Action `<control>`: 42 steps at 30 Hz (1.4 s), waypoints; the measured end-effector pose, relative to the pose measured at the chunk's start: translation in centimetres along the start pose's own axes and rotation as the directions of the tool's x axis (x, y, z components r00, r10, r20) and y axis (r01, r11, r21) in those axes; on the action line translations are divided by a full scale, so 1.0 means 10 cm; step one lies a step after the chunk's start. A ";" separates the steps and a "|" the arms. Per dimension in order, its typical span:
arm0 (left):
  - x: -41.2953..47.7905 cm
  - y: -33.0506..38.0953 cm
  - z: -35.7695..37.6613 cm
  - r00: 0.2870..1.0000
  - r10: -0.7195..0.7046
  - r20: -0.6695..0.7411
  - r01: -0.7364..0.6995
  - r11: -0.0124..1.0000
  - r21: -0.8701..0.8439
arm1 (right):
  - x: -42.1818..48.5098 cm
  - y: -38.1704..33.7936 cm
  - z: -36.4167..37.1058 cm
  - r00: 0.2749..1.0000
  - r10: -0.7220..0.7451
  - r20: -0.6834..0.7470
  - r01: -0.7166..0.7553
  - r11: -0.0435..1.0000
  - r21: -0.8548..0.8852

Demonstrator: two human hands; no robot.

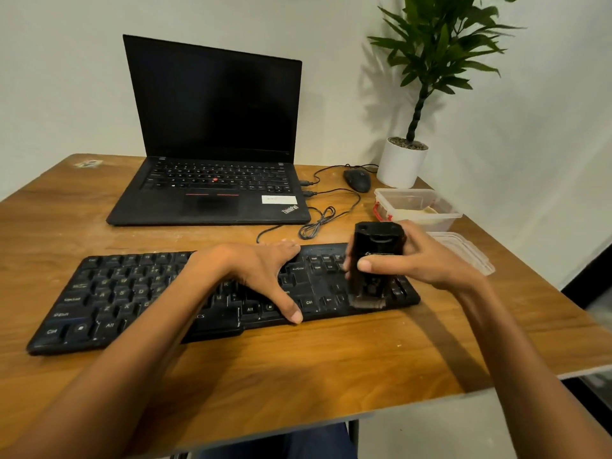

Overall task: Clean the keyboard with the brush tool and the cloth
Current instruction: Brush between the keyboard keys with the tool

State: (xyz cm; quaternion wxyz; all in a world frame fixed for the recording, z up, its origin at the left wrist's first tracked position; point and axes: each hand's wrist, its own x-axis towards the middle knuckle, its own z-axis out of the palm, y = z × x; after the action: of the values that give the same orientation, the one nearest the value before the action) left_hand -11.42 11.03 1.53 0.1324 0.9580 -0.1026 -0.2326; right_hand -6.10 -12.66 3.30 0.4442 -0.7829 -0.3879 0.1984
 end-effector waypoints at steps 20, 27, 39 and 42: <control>-0.02 0.02 -0.01 1.000 -0.013 0.005 0.013 0.999 -0.038 | 0.28 -0.04 0.28 0.968 -0.063 -0.243 0.067 0.998 0.007; -0.01 0.00 0.00 1.000 -0.013 0.009 0.013 0.999 -0.041 | 0.07 -0.02 0.17 0.984 -0.010 -0.178 0.013 1.000 0.016; 0.34 0.58 -0.13 0.999 0.036 0.024 -0.038 0.995 0.091 | -0.11 0.08 0.19 0.977 -0.107 -0.186 0.122 0.990 0.068; 0.37 0.57 -0.11 1.000 0.018 0.009 -0.020 0.986 0.167 | -0.28 0.14 -0.10 0.985 0.003 -0.174 0.008 0.998 0.061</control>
State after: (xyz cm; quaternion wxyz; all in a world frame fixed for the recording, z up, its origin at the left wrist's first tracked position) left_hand -8.50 4.94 2.64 0.0536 0.9639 -0.1313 -0.2255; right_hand -6.55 -15.80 2.50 0.5006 -0.7826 -0.3423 0.1404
